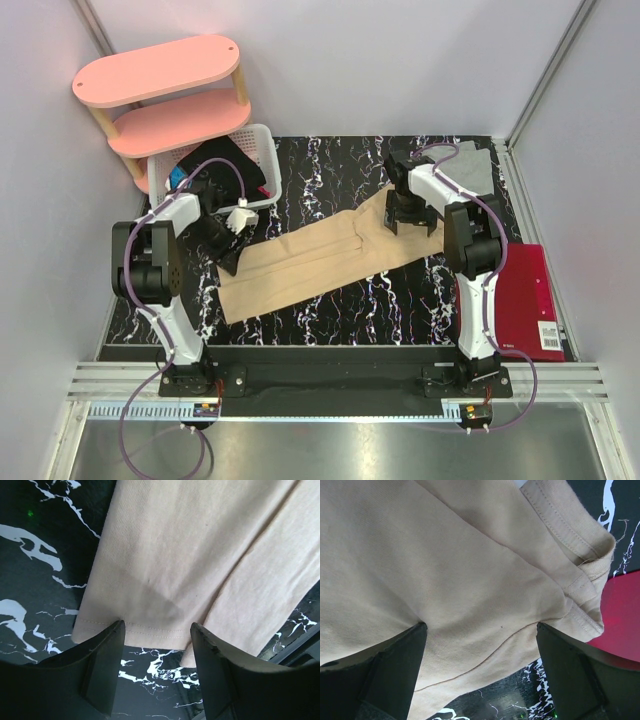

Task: Fold and stack the t-shirts
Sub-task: Fold the tshirt

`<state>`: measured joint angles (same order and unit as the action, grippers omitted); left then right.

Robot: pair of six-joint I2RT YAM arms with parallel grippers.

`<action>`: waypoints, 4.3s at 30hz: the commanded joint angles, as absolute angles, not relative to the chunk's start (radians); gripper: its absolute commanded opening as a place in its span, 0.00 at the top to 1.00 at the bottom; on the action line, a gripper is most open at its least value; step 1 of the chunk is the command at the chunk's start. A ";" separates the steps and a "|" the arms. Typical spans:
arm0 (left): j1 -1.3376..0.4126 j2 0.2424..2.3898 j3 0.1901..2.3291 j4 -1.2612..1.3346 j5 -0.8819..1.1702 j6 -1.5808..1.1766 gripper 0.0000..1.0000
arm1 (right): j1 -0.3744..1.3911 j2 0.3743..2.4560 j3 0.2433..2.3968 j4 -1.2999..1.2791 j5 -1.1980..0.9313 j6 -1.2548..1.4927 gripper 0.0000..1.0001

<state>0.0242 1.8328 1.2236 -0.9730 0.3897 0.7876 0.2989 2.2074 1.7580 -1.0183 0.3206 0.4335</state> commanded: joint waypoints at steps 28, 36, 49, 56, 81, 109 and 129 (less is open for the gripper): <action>0.058 1.781 1.006 -0.853 0.124 0.828 0.41 | 0.227 2.266 1.712 -0.943 0.350 0.403 0.00; 0.058 1.698 0.904 -0.845 0.060 0.876 0.42 | 0.221 2.260 1.697 -0.943 0.411 0.390 0.00; 0.064 1.618 0.906 -0.888 0.071 0.885 0.42 | 0.239 2.079 1.765 -0.946 0.256 0.406 0.00; 0.057 1.500 1.061 -1.061 0.230 0.870 0.42 | 0.330 2.051 1.778 -0.950 0.117 0.445 0.00; -0.021 1.802 1.178 -0.947 0.095 0.819 0.44 | 0.370 2.109 1.528 -0.894 0.219 0.497 0.00; -0.336 1.744 1.040 -0.897 0.104 0.640 0.36 | 0.235 2.741 2.592 -1.072 0.069 0.302 0.00; -0.354 1.527 1.160 -1.075 0.347 0.595 0.37 | 0.307 2.392 2.538 -0.957 0.178 0.164 0.00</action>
